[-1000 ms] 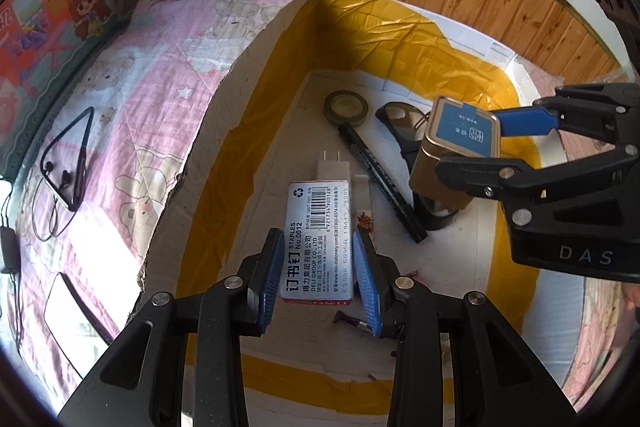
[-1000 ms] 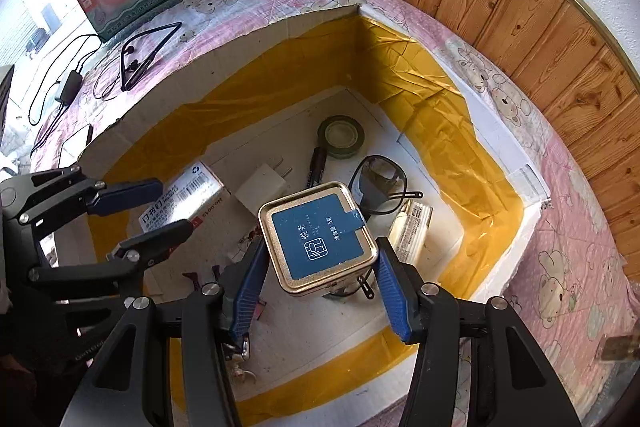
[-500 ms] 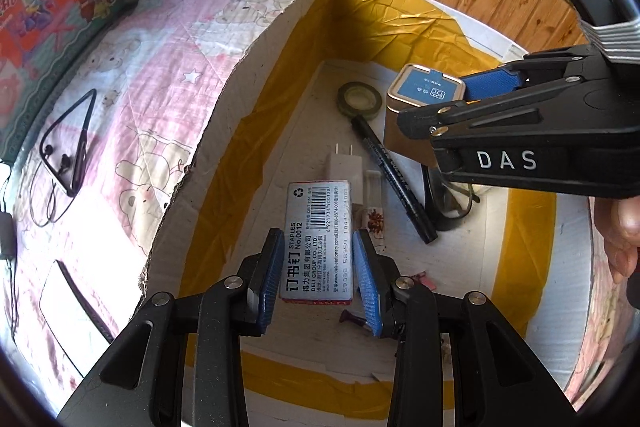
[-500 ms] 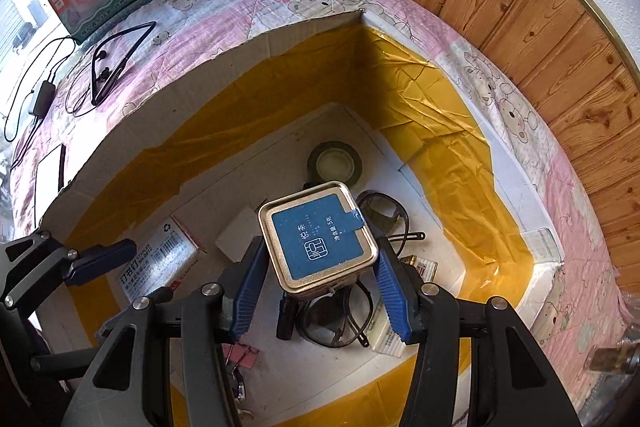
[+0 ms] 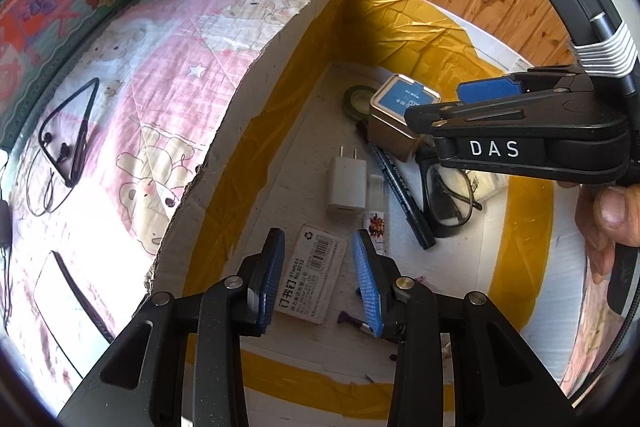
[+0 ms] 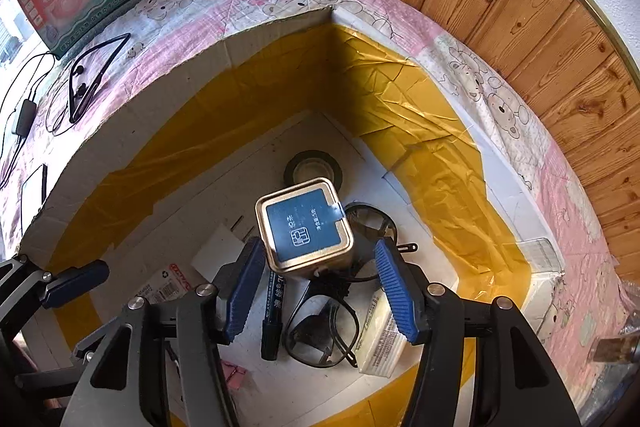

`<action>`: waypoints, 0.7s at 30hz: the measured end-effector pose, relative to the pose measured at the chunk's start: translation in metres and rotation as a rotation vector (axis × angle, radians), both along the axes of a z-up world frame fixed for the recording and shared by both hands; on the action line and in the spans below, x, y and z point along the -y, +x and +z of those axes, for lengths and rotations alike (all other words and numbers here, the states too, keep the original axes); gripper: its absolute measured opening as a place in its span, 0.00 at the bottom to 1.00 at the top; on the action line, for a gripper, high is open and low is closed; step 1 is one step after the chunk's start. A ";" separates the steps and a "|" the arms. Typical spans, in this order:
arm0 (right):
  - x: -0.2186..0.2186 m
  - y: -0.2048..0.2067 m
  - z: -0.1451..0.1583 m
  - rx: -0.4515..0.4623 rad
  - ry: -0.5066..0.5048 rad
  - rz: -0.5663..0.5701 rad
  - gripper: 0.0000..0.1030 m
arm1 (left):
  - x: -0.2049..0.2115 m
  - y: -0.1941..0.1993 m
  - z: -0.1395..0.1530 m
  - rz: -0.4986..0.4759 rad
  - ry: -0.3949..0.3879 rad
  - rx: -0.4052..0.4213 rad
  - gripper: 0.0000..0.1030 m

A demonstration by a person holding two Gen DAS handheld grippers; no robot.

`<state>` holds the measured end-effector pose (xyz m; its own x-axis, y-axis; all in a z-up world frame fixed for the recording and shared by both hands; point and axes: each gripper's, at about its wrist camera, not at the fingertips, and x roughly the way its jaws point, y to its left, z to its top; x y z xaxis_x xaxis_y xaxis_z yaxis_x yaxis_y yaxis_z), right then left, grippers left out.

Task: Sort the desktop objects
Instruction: 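Open the left gripper to drop the staple box while the right gripper releases the tin, then lift both open grippers away from the box contents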

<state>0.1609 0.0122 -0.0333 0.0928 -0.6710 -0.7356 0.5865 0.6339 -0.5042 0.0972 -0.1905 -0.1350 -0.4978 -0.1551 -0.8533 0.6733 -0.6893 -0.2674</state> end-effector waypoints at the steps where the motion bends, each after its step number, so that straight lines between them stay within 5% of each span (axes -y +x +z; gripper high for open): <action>1: -0.001 -0.001 0.001 0.003 0.001 0.001 0.57 | 0.000 0.000 0.001 0.002 0.002 -0.003 0.36; 21: -0.058 -0.048 0.014 -0.028 -0.008 0.103 0.61 | -0.013 0.023 0.034 0.052 -0.063 -0.034 0.37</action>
<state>0.1128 0.0702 -0.0195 0.1409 -0.6651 -0.7334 0.5043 0.6857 -0.5249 0.1201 -0.1771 -0.1005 -0.5164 -0.2343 -0.8237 0.6997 -0.6700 -0.2481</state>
